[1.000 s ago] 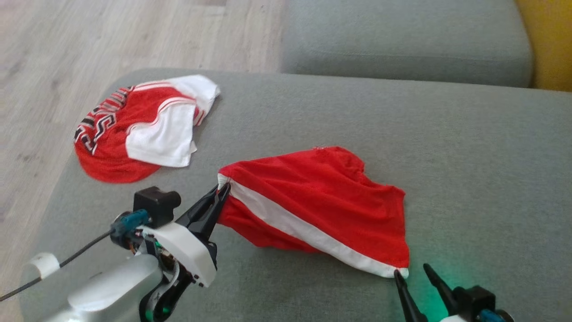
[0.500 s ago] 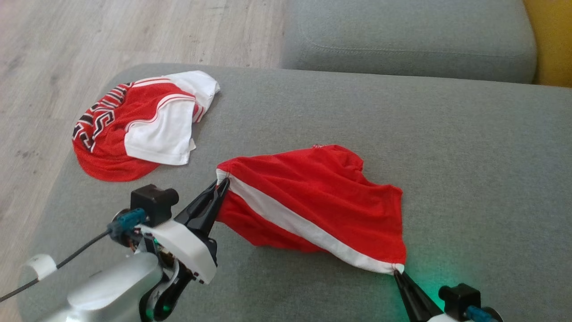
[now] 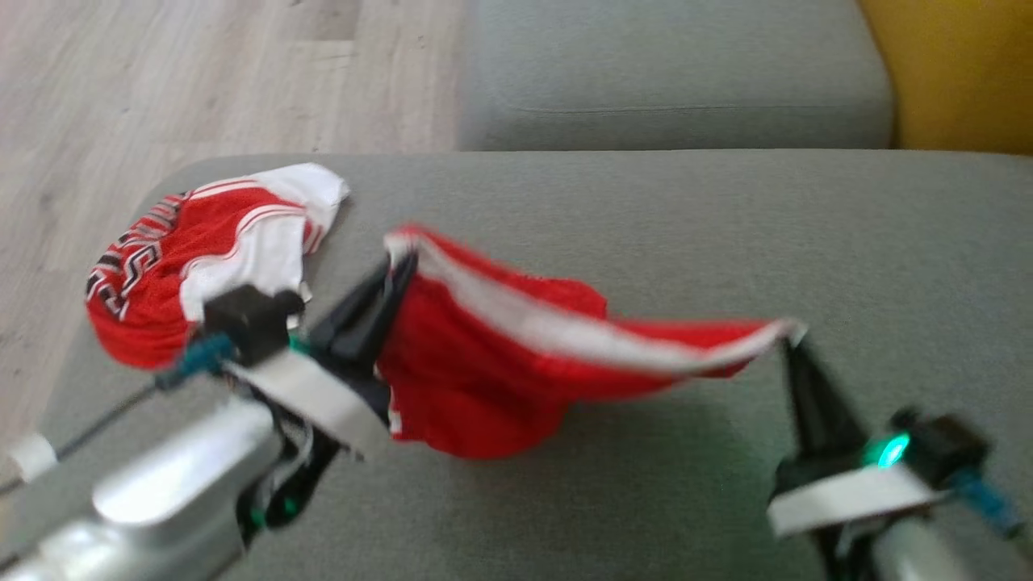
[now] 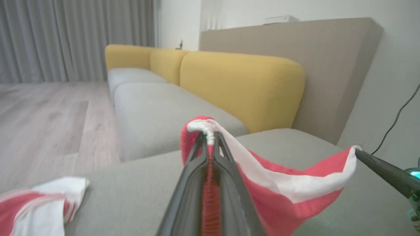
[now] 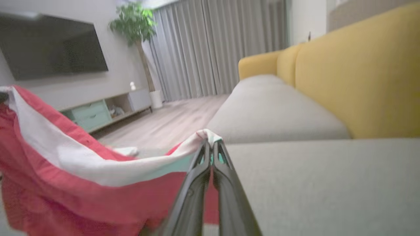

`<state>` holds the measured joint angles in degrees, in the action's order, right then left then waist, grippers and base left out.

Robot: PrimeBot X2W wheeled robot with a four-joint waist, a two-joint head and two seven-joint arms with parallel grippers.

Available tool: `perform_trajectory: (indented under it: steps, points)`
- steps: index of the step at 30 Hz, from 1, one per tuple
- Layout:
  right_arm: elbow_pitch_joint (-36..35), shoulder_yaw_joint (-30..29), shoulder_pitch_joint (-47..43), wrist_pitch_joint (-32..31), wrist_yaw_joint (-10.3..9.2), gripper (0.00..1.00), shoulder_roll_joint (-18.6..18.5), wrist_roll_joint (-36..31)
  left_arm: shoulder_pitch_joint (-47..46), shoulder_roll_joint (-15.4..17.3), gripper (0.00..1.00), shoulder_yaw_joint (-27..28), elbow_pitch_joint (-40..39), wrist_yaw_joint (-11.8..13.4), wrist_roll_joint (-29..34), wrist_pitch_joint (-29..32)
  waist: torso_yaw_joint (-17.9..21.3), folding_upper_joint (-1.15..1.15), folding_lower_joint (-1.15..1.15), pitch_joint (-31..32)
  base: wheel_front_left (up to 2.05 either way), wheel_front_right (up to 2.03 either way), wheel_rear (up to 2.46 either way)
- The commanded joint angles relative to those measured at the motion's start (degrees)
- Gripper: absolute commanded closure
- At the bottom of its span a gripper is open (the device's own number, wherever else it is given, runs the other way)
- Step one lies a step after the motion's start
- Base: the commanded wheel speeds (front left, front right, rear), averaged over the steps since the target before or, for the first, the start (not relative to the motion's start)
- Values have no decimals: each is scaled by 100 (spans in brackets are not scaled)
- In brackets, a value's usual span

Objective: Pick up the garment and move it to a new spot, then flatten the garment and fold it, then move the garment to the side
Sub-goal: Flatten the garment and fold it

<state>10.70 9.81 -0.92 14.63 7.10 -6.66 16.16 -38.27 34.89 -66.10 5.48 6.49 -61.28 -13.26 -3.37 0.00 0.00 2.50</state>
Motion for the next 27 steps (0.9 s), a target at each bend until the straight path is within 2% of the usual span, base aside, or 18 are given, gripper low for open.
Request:
perform_trajectory:
  steps: [1,6,10,11,15,21,24,27]
  points:
    - [-425,-117,436,37,39,100,-93,39,-609,230,100,438,-246,-29,110,-89,143,0,0,38,0,0,0]
    - [-987,-549,1071,37,39,100,-392,-135,-1371,261,100,657,-613,-150,329,60,348,0,0,-45,0,0,0]
    - [-958,-608,1946,37,39,100,-817,-61,-2030,111,100,675,-413,-345,467,378,508,0,0,-210,0,0,0]
    - [-958,-608,1946,37,39,100,-817,-61,-2030,111,100,675,-413,-345,467,378,508,0,0,-210,0,0,0]
    - [-359,-495,3035,37,39,100,-1199,182,-2651,-231,100,640,208,-638,624,521,649,0,0,-503,0,0,0]
    - [766,-200,4677,37,39,100,-1592,334,-3570,-990,100,587,1654,-1138,877,312,761,0,0,-1179,0,0,0]
    - [1012,-259,5324,37,39,100,-1686,266,-4072,-1369,100,711,2286,-1258,989,35,808,0,0,-1517,0,0,0]
    - [970,-390,5791,37,39,100,-1774,137,-4525,-1672,100,897,2690,-1320,1198,-133,836,0,0,-1775,0,0,0]
